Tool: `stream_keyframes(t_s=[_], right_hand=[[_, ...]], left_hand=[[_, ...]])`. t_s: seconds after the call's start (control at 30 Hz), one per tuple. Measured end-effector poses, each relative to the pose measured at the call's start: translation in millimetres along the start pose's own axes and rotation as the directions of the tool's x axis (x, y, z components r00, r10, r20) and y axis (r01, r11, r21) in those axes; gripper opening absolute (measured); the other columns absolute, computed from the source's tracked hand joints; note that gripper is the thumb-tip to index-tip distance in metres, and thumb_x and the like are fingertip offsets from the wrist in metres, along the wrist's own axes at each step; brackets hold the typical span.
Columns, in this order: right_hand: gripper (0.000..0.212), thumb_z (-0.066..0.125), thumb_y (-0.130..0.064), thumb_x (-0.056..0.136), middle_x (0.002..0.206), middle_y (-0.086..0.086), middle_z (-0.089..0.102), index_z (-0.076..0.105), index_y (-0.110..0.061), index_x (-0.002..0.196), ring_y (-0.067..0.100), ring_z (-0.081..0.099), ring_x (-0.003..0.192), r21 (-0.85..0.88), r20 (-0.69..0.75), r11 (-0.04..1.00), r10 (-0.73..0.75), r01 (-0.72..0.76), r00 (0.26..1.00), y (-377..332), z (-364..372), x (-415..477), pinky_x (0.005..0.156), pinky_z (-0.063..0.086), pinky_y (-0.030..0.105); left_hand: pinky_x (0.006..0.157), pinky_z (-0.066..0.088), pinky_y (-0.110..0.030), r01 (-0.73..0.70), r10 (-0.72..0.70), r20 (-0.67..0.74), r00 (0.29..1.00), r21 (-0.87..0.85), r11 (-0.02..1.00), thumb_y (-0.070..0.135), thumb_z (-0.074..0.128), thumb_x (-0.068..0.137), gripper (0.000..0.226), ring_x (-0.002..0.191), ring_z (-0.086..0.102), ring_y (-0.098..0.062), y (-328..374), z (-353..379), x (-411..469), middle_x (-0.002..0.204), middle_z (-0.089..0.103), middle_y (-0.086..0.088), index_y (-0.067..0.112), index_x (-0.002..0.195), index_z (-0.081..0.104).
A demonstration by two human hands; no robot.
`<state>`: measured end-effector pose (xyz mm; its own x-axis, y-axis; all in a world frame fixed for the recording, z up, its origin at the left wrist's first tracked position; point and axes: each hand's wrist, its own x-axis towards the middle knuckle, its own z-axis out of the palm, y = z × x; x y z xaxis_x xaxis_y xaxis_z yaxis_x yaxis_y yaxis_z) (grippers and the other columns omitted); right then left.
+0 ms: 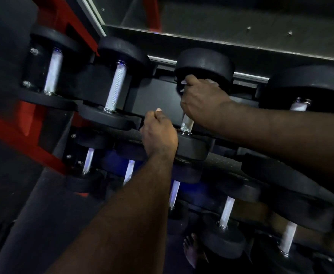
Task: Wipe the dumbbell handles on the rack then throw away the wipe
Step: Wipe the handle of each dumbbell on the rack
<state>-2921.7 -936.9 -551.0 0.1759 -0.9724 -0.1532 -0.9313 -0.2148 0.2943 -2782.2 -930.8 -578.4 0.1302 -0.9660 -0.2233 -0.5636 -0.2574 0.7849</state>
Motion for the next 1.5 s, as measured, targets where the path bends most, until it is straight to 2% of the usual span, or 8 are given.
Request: stream_keyframes(t_s=[0.2, 0.33, 0.63, 0.73, 0.83, 1.07, 1.23, 1.5], right_hand=[[0.044, 0.038, -0.019, 0.094, 0.125, 0.025, 0.061, 0.065, 0.005, 0.120, 0.043, 0.041, 0.127, -0.388, -0.013, 0.921, -0.036, 0.028, 0.999, 9, 10, -30, 0.110, 0.030, 0.048], [0.020, 0.054, -0.022, 0.095, 0.097, 0.007, 0.067, 0.063, -0.016, 0.078, 0.034, 0.045, 0.116, -0.073, 0.079, 0.997, 0.030, -0.024, 0.996, -5, -1, 4, 0.084, 0.041, 0.042], [0.039, 0.038, -0.015, 0.103, 0.143, 0.015, 0.057, 0.062, 0.000, 0.130, 0.028, 0.051, 0.127, 0.277, -0.312, 0.958, 0.016, 0.075, 0.950, 26, 31, -25, 0.108, 0.037, 0.034], [0.049, 0.059, 0.003, 0.092, 0.147, 0.008, 0.056, 0.060, -0.008, 0.139, 0.025, 0.058, 0.121, 0.660, -0.328, 0.743, 0.421, -0.113, 0.846, 3, 47, -50, 0.108, 0.039, 0.026], [0.047, 0.067, 0.008, 0.087, 0.136, -0.002, 0.064, 0.069, -0.014, 0.129, 0.003, 0.059, 0.127, 0.972, -0.025, 0.165, 0.778, -0.165, 0.628, -24, 51, -41, 0.114, 0.038, 0.020], [0.042, 0.066, 0.010, 0.089, 0.117, 0.004, 0.074, 0.066, -0.003, 0.130, 0.009, 0.069, 0.105, 0.681, 0.595, -0.706, 0.689, 0.196, 0.414, -37, 32, -21, 0.099, 0.053, 0.026], [0.035, 0.036, 0.009, 0.102, 0.099, 0.012, 0.072, 0.067, -0.003, 0.110, 0.019, 0.070, 0.085, 0.378, 0.665, -0.916, 0.369, 0.133, 0.650, -30, 31, -12, 0.075, 0.060, 0.028], [0.048, 0.038, 0.022, 0.081, 0.114, 0.017, 0.065, 0.064, -0.005, 0.110, 0.023, 0.066, 0.091, 0.114, 0.663, -0.976, 0.214, 0.186, 0.718, -3, 47, -16, 0.076, 0.060, 0.033]], left_hand=[[0.058, 0.028, -0.020, 0.000, 0.000, 0.002, 1.000, -0.009, 1.000, 0.037, 0.039, 0.111, 0.035, 0.097, 0.060, -0.023, -4, 2, 1, 0.092, 0.070, -0.003, 0.013, 0.098, 0.062], [0.052, 0.034, -0.012, 0.010, -0.010, 0.012, 1.000, -0.025, 1.000, 0.037, 0.038, 0.112, 0.034, 0.078, 0.058, -0.011, -1, 2, -2, 0.088, 0.068, -0.002, 0.014, 0.100, 0.061], [0.073, 0.032, -0.024, -0.005, 0.005, -0.002, 1.000, -0.006, 1.000, 0.039, 0.038, 0.110, 0.038, 0.092, 0.059, -0.021, -2, 3, -1, 0.093, 0.071, -0.003, 0.012, 0.100, 0.064], [0.077, 0.030, -0.027, 0.015, -0.015, 0.002, 1.000, -0.011, 1.000, 0.040, 0.039, 0.110, 0.039, 0.097, 0.060, -0.025, 0, 2, -2, 0.096, 0.072, -0.006, 0.012, 0.101, 0.064], [0.069, 0.031, -0.021, 0.017, -0.017, 0.002, 1.000, -0.018, 1.000, 0.039, 0.039, 0.110, 0.036, 0.090, 0.057, -0.020, -2, 3, -1, 0.095, 0.073, -0.006, 0.012, 0.104, 0.063], [0.066, 0.029, -0.019, 0.019, -0.019, 0.022, 1.000, -0.033, 0.999, 0.041, 0.039, 0.110, 0.032, 0.095, 0.059, -0.022, -2, 2, 0, 0.092, 0.072, -0.003, 0.017, 0.101, 0.059], [0.060, 0.034, -0.004, 0.043, -0.043, 0.004, 0.999, -0.054, 0.998, 0.040, 0.042, 0.110, 0.032, 0.075, 0.053, -0.003, -3, 0, 5, 0.093, 0.073, -0.005, 0.015, 0.104, 0.060], [0.063, 0.035, -0.015, 0.020, -0.020, 0.010, 1.000, -0.041, 0.999, 0.040, 0.041, 0.110, 0.028, 0.095, 0.061, -0.023, -1, 1, -4, 0.095, 0.072, -0.006, 0.017, 0.110, 0.058]])
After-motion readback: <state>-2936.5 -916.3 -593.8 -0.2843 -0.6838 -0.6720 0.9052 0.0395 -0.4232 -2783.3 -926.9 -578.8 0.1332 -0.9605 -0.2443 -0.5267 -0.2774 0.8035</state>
